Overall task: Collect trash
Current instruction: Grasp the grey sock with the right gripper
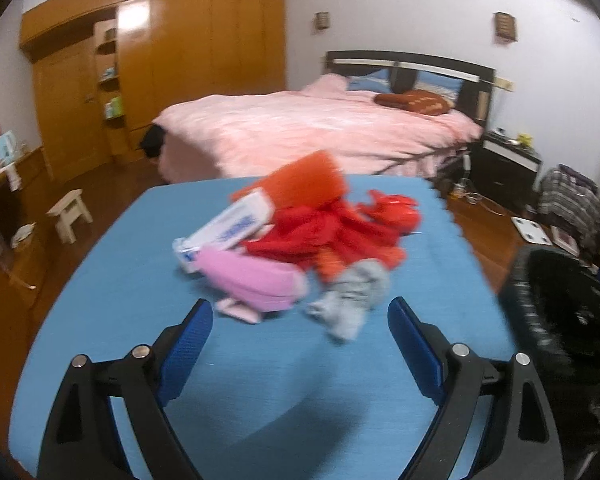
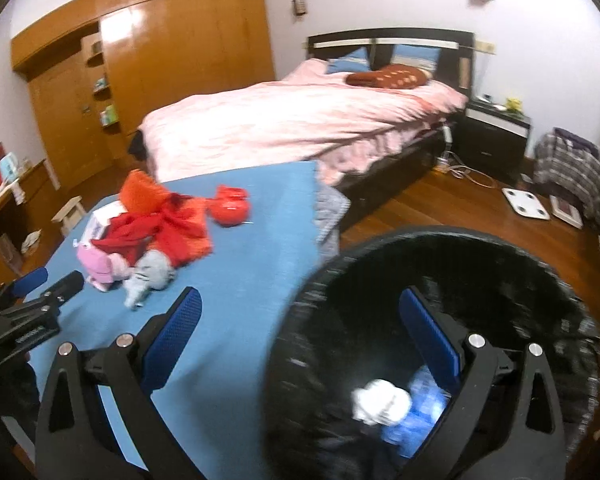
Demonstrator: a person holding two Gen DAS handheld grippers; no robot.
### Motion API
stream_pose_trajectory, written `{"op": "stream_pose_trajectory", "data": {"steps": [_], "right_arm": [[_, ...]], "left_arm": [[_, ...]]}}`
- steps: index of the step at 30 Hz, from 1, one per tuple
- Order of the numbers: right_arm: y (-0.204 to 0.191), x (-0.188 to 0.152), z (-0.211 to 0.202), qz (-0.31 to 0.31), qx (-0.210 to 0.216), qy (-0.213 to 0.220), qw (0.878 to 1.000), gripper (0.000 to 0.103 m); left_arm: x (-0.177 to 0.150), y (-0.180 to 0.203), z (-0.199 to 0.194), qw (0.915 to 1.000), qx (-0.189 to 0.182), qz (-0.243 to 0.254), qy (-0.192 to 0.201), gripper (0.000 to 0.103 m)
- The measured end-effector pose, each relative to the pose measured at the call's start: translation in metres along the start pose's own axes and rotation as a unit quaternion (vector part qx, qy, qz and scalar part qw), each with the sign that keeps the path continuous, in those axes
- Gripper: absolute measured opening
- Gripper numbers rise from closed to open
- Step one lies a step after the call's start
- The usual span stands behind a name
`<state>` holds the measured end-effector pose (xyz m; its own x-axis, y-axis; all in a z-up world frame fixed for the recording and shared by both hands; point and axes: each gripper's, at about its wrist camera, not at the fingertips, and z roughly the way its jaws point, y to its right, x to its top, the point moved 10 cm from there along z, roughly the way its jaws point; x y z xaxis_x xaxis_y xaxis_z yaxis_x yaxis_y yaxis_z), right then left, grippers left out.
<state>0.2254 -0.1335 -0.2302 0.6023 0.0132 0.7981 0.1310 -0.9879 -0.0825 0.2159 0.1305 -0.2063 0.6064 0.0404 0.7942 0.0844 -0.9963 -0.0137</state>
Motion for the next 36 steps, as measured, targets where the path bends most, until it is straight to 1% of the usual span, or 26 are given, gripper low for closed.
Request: {"op": "stream_pose_trajectory", "data": {"steps": [3, 7, 13, 18, 22, 27, 28, 29, 31, 33, 35, 36], "right_arm": [[-0.032, 0.002, 0.019, -0.029, 0.015, -0.004, 0.999, 0.097], [-0.062, -0.001, 0.045, -0.039, 0.032, -0.019, 0.999, 0.097], [-0.090, -0.004, 0.083, -0.061, 0.034, -0.037, 0.997, 0.097], [-0.109, -0.007, 0.104, -0.067, 0.042, -0.054, 0.995, 0.097], [-0.124, -0.008, 0.114, -0.073, 0.050, -0.061, 0.994, 0.096], [-0.139, -0.008, 0.122, -0.086, 0.060, -0.071, 0.992, 0.096], [-0.142, -0.010, 0.125, -0.088, 0.062, -0.077, 0.991, 0.092], [-0.143, -0.012, 0.126, -0.090, 0.064, -0.083, 0.990, 0.084], [-0.147, -0.017, 0.131, -0.093, 0.074, -0.099, 0.988, 0.076], [-0.149, -0.018, 0.134, -0.094, 0.082, -0.106, 0.987, 0.070], [-0.154, -0.020, 0.133, -0.097, 0.097, -0.111, 0.984, 0.056], [-0.157, -0.022, 0.133, -0.099, 0.105, -0.114, 0.983, 0.052]], "left_arm": [[-0.007, -0.021, 0.010, 0.9998, 0.016, -0.008, -0.007, 0.088], [-0.014, -0.041, 0.020, 0.9994, 0.028, -0.018, -0.014, 0.088], [-0.019, -0.066, 0.035, 0.9985, 0.044, -0.024, -0.023, 0.087], [-0.023, -0.083, 0.047, 0.9973, 0.049, -0.041, -0.036, 0.087], [-0.024, -0.093, 0.053, 0.9965, 0.051, -0.052, -0.040, 0.087], [-0.024, -0.098, 0.057, 0.9965, 0.050, -0.049, -0.047, 0.086], [-0.025, -0.099, 0.058, 0.9962, 0.049, -0.052, -0.049, 0.086], [-0.026, -0.099, 0.058, 0.9961, 0.048, -0.054, -0.050, 0.085], [-0.028, -0.099, 0.059, 0.9960, 0.047, -0.055, -0.053, 0.085], [-0.029, -0.098, 0.060, 0.9961, 0.044, -0.053, -0.055, 0.085], [-0.030, -0.097, 0.061, 0.9961, 0.043, -0.052, -0.058, 0.084], [-0.030, -0.096, 0.062, 0.9961, 0.042, -0.050, -0.060, 0.083]]}}
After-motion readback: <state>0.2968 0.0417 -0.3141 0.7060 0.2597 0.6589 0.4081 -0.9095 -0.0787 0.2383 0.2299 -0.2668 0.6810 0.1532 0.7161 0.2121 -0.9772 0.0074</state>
